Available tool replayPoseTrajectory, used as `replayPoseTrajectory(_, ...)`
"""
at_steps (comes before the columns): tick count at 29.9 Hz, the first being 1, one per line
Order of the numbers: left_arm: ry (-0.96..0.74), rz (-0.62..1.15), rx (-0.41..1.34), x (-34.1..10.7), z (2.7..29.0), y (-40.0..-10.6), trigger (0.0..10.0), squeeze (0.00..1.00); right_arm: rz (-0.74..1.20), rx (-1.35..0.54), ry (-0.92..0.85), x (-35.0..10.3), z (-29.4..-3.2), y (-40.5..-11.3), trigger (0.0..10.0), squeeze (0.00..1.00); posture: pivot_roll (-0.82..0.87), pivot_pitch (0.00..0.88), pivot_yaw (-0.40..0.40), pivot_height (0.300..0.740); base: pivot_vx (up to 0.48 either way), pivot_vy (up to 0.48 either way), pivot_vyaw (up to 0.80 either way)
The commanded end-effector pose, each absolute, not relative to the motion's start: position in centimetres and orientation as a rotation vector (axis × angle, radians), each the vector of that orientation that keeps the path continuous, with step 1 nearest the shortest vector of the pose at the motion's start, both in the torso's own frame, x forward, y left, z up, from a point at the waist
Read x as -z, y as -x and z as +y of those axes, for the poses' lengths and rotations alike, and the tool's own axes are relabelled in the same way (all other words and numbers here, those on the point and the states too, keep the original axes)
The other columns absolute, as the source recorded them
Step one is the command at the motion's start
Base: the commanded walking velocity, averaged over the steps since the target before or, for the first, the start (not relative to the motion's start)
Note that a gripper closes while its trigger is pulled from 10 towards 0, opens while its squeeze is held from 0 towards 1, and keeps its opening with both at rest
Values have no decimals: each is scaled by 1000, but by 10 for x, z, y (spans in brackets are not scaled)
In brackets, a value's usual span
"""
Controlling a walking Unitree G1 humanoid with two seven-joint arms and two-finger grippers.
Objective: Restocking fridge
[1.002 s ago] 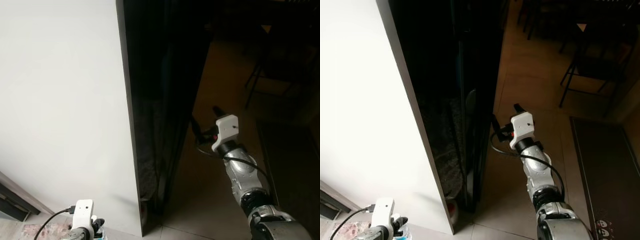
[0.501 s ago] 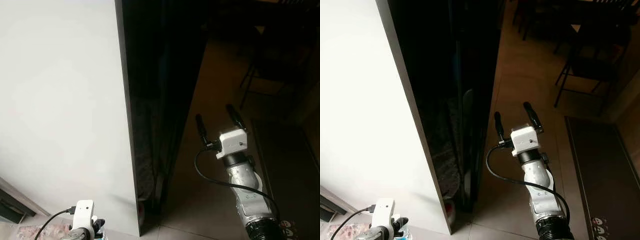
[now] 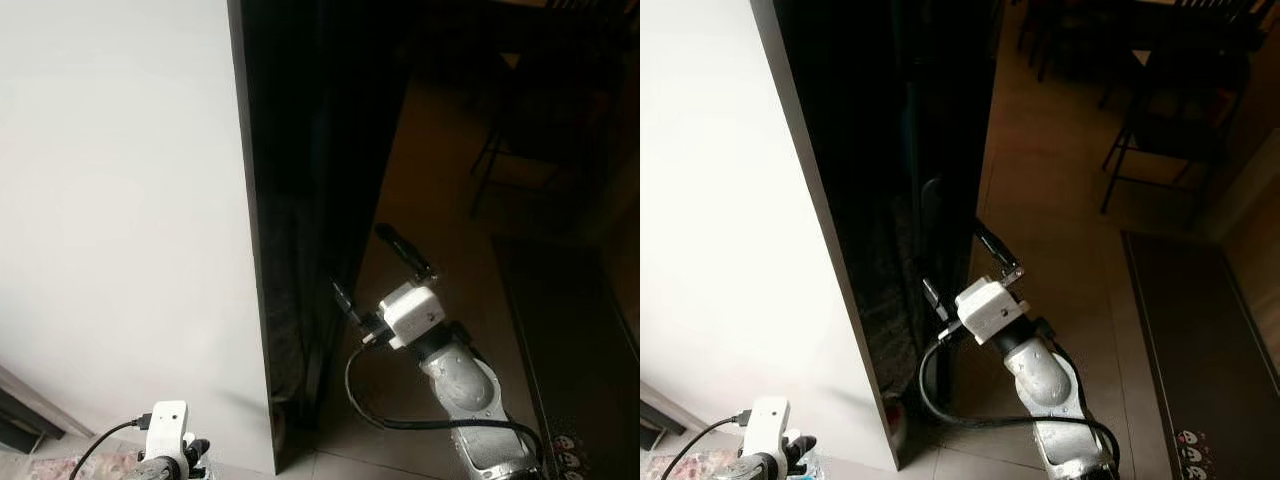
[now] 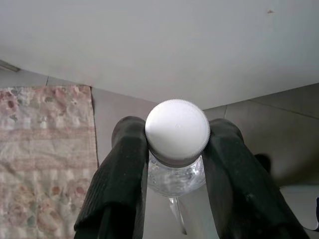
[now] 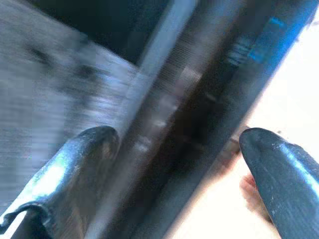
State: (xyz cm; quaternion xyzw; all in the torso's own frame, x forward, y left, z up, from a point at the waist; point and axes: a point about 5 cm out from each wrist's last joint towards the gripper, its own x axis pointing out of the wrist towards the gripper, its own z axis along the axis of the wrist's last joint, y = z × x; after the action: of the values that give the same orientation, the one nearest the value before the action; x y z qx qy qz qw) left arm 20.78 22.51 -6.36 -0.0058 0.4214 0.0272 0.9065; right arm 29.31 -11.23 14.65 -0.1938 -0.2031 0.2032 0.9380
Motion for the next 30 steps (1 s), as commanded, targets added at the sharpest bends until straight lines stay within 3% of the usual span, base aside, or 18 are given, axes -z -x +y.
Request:
replayPoseTrajectory(1,8,895,-45,66,224,-204,10000,0,-382,-347,415,-147,-123,-305,10000,0,-22,0,-61,740,0,0,0)
replayPoseTrajectory(8,9,893,-47,66,224,-205,10000,0,-353,-319,361,-155,-129,-321,10000,0,-19,0,-54,740,0,0,0)
replayPoseTrajectory(12,8,890,-50,65,224,-206,10000,0,-345,-426,350,-148,-115,-316,10000,0,-22,0,-53,740,0,0,0)
replayPoseTrajectory(30,8,886,-55,65,224,-207,10000,0,-318,-509,327,-152,-106,-334,10000,0,-16,0,-50,740,0,0,0)
